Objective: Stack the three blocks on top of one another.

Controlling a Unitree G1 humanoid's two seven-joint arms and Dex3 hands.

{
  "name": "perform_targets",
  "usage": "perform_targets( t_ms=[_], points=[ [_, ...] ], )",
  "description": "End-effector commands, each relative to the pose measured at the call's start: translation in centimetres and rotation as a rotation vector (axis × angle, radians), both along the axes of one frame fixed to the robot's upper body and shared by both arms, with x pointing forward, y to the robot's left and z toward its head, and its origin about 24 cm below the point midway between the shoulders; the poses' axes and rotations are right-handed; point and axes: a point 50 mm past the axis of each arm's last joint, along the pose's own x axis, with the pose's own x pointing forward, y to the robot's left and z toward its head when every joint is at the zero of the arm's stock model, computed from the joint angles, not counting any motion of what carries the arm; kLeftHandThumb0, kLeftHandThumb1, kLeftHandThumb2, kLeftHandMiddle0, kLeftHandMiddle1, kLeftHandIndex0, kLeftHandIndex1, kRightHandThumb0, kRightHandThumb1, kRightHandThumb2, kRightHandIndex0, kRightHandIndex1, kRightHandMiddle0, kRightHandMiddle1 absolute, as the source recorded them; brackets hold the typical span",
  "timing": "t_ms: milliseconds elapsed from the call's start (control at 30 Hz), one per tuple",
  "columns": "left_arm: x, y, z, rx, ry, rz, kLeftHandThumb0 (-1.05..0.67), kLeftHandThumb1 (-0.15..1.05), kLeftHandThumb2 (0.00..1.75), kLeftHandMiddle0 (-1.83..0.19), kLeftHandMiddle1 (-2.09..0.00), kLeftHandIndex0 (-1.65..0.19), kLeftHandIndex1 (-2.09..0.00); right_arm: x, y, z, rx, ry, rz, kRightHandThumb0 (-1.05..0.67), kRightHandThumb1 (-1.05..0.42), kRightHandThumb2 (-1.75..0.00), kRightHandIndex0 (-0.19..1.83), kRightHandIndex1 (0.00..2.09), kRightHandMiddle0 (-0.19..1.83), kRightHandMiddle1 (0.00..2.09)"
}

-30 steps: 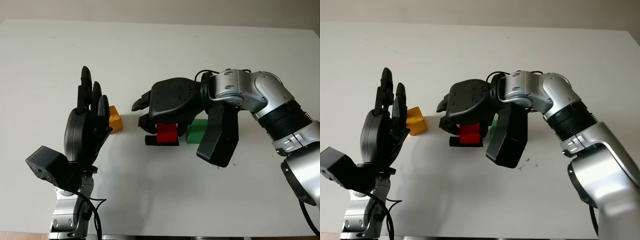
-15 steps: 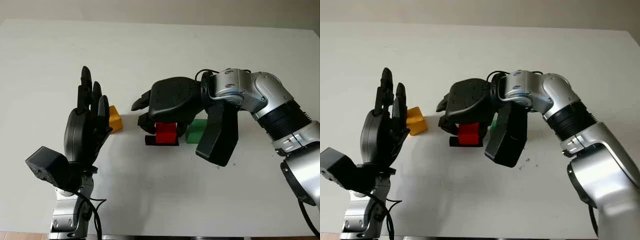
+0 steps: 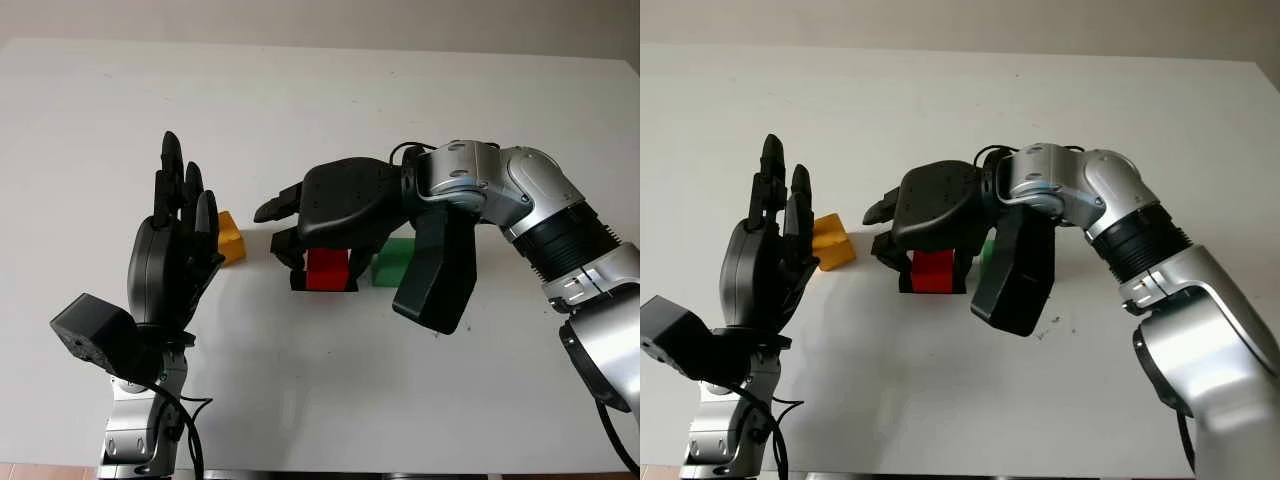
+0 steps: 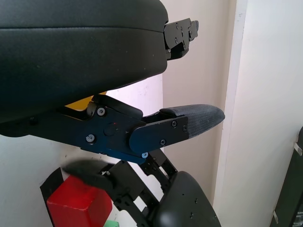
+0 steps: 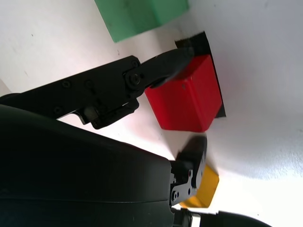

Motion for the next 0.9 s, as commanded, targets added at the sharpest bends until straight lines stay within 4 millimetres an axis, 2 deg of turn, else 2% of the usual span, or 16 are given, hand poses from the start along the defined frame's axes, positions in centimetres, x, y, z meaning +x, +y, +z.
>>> perform_targets(
  t_ms=[0,67,233,400,600,867],
  points=[
    [-0.3,0.1,0.0,0.007,-0.005,0.010,-0.62,1.05,0.61,0.17,-0.06,0.18,-0.04,0.1,-0.4,0.5,-0.011,-0.013,-0.007,-0.77,-0.89,-0.05,-0.18,0.00,-0.17,0.09],
    [-0.3,0.1,0.0,0.008,-0.005,0.007,-0.62,1.05,0.61,0.18,-0.05,0.19,-0.03,0.2,-0.8,0.7,-0.007,-0.014,-0.012,-0.85,-0.88,-0.05,-0.19,0.00,-0.19,0.02],
    [-0.3,0.1,0.0,0.000,0.000,0.009,-0.61,1.05,0.61,0.19,-0.05,0.19,-0.03,0.6,-2.2,1.8,0.009,-0.020,-0.073,-0.90,-0.86,-0.05,-0.19,0.00,-0.19,0.00],
    [-0.3,0.3,0.0,0.001,0.001,0.015,-0.62,1.05,0.59,0.18,-0.06,0.18,-0.04,0.7,-4.1,4.5,0.062,-0.065,-0.141,-0.93,-0.89,-0.06,-0.19,0.00,-0.19,0.00],
    [-0.3,0.4,0.1,-0.003,-0.002,0.019,-0.60,1.05,0.60,0.17,-0.06,0.18,-0.04,0.3,-7.0,8.0,0.285,-0.010,-0.318,-0.86,-0.94,-0.07,-0.19,0.00,-0.19,0.00],
    [-0.2,0.6,0.2,-0.012,-0.001,0.016,-0.64,1.05,0.58,0.16,-0.06,0.18,-0.05,0.3,-10.8,8.1,0.543,0.071,-0.491,-0.93,-1.03,-0.09,-0.19,0.00,-0.18,0.02]
  ],
)
